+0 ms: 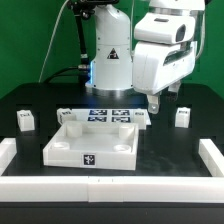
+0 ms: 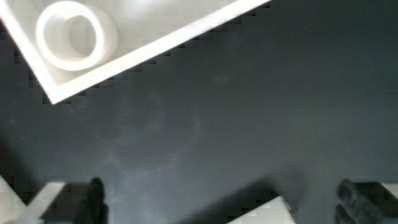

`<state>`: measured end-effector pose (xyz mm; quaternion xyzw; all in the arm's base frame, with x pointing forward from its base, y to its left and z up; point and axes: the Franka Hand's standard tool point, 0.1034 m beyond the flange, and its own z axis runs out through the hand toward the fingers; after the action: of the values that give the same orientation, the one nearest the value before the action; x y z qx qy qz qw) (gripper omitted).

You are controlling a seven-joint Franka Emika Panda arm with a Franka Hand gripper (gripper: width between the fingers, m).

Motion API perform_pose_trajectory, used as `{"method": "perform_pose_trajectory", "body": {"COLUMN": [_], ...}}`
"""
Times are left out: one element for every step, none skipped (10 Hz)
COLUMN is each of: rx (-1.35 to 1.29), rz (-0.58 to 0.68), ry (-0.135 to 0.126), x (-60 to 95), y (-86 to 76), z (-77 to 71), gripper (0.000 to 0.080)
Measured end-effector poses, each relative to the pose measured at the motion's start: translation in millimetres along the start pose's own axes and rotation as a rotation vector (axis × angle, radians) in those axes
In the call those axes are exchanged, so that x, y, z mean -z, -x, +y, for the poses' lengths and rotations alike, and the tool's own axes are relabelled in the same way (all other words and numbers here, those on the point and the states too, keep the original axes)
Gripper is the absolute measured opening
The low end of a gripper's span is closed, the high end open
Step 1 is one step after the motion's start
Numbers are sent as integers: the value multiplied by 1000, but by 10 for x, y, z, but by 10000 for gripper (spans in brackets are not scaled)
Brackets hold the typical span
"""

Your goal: Assemble one leg

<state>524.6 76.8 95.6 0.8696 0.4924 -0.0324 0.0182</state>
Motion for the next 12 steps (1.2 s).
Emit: {"method": "perform_pose_trajectory", "body": {"rx": [1,1,1,-1,-1,-1,-1,-1,25,70,140,192], "rz": [0,0,0,0,0,0,0,0,-2,0,17,23], "ry": [0,0,0,-1,-1,-1,-1,-1,-3,0,12,11], "x": [0,0,0,-2,-3,-3,-4,-4,1,12,-48,-140], "y": [-2,-2,-3,-2,-2,-2,-2,-2,13,50,145,296], "z": [-2,-2,-3,-3,-3,-4,-4,-4,0,11,-37,-121], "gripper": [650,650,650,650,650,650,650,650,650,650,650,650]}}
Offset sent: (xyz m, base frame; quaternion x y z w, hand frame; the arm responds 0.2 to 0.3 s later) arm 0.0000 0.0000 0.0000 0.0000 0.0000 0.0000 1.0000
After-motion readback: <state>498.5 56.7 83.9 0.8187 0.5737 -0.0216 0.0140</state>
